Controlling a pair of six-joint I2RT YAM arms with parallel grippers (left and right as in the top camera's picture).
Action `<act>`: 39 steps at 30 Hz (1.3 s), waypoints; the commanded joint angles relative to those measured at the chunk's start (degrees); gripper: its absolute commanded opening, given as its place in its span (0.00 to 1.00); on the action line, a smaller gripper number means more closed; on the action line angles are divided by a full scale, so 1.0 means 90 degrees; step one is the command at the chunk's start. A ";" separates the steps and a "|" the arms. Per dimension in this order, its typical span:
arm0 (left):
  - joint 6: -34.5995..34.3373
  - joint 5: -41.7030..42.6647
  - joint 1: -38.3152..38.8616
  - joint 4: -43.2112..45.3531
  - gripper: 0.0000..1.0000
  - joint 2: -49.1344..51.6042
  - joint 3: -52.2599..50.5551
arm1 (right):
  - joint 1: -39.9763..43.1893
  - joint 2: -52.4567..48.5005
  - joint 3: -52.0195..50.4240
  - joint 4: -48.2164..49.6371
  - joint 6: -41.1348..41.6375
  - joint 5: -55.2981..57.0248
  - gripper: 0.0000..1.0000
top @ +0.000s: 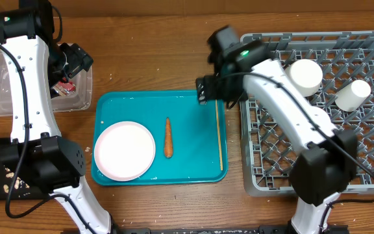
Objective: Sort waste into correct bins and load items into the dishwasher
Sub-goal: 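Return the right gripper to the tray and grasp the second chopstick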
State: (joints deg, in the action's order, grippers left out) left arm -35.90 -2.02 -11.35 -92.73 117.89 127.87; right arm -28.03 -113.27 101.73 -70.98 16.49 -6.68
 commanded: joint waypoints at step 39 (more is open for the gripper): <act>-0.0058 -0.0083 0.0019 0.0012 1.00 -0.0061 0.0143 | -0.0236 -0.1297 -0.0894 0.0731 0.0631 0.0024 0.87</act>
State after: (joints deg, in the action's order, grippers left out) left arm -35.90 -2.02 -11.35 -92.73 117.89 127.90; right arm -29.67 -123.59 94.04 -64.49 19.86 -9.58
